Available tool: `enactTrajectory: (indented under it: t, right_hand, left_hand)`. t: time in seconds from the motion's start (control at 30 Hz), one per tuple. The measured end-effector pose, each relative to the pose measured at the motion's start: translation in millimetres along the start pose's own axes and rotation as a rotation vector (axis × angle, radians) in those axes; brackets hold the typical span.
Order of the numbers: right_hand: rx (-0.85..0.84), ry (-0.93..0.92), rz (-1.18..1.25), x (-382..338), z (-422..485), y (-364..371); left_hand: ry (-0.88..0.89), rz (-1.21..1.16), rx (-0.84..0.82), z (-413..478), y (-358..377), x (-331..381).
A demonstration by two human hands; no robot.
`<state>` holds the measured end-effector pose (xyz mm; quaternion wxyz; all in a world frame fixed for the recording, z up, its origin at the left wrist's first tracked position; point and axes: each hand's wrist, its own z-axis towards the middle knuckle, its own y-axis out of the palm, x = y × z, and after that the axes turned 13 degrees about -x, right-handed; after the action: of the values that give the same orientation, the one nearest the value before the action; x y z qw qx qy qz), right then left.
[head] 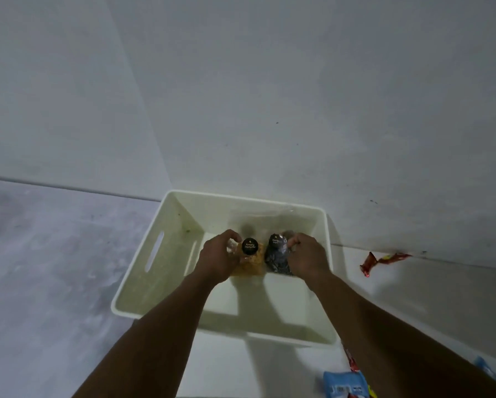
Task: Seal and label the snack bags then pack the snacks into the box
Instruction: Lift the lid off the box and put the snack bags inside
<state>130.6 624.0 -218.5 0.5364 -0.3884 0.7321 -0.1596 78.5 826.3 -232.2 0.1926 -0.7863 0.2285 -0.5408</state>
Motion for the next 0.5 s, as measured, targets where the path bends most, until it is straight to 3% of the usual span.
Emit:
enactTrajectory:
  t: [0.1,0.27,0.5]
  right_hand:
    - [-0.151,0.099,-0.092,5,4,1]
    - [-0.210,0.147,-0.063,-3,-5,-9]
    - [-0.239,0.005,-0.041,-26,-60,-49]
  left_hand:
    - [-0.029,0.091,-0.062,10,8,-1]
    - [-0.068,0.173,-0.158,2,9,3]
    - [0.014,0.270,-0.170,-46,-2,40]
